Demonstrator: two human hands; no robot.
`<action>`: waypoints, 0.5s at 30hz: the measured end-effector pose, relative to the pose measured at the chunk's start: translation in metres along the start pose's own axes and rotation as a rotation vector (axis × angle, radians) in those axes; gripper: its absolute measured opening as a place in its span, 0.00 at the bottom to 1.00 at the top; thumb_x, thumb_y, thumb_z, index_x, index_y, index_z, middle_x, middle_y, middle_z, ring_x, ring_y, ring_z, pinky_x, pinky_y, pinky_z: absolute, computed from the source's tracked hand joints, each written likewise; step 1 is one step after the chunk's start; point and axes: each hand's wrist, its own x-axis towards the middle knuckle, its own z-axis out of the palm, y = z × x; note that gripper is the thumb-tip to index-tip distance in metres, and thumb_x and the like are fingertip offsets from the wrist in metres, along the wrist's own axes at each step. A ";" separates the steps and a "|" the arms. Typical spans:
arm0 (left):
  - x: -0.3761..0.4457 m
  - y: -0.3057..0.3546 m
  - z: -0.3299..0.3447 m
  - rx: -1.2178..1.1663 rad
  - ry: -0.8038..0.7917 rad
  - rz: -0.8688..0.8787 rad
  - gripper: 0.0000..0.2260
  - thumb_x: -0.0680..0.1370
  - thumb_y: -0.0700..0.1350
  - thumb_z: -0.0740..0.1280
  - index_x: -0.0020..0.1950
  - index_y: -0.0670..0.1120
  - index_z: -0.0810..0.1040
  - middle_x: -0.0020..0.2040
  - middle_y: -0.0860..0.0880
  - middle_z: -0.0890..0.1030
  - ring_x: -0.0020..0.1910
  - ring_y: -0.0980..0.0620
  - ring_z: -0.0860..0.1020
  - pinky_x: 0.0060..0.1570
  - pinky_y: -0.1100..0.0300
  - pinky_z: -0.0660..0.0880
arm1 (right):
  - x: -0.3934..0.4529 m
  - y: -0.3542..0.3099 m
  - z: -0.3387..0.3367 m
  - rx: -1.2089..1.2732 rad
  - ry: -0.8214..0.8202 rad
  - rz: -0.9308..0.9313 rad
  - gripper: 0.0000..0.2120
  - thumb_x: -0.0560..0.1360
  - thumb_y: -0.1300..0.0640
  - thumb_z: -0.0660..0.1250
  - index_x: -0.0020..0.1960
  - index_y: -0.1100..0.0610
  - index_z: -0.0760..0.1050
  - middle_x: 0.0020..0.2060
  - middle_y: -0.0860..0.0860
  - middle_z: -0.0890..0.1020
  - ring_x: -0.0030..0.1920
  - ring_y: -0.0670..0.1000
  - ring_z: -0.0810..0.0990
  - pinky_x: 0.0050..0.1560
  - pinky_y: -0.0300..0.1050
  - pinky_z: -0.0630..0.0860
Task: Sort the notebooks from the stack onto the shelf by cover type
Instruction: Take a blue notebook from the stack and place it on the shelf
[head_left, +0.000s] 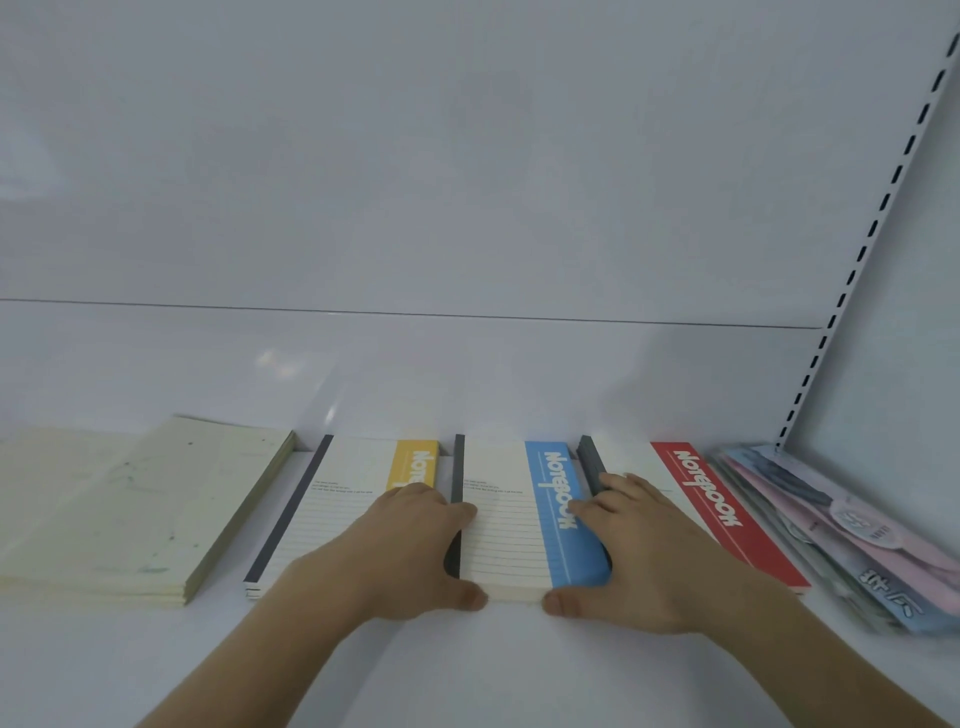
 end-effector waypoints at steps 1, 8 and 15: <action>-0.001 0.000 0.001 0.017 0.006 0.008 0.33 0.72 0.69 0.66 0.69 0.48 0.71 0.53 0.50 0.76 0.58 0.49 0.71 0.61 0.54 0.69 | -0.001 0.001 0.000 0.002 -0.005 -0.003 0.52 0.64 0.19 0.55 0.77 0.52 0.59 0.68 0.46 0.69 0.74 0.51 0.55 0.77 0.47 0.47; -0.003 0.004 -0.002 0.024 -0.039 -0.009 0.29 0.73 0.67 0.66 0.65 0.48 0.73 0.50 0.50 0.76 0.56 0.49 0.71 0.56 0.56 0.69 | 0.002 0.006 0.001 -0.009 0.036 -0.042 0.39 0.63 0.22 0.56 0.62 0.48 0.71 0.50 0.42 0.74 0.56 0.47 0.65 0.69 0.44 0.60; -0.012 0.010 -0.002 -0.022 -0.012 -0.066 0.38 0.74 0.67 0.66 0.78 0.52 0.60 0.67 0.51 0.70 0.71 0.49 0.63 0.70 0.55 0.63 | -0.006 0.006 -0.007 -0.014 0.036 -0.031 0.50 0.62 0.18 0.53 0.75 0.48 0.61 0.66 0.44 0.68 0.70 0.48 0.59 0.75 0.47 0.55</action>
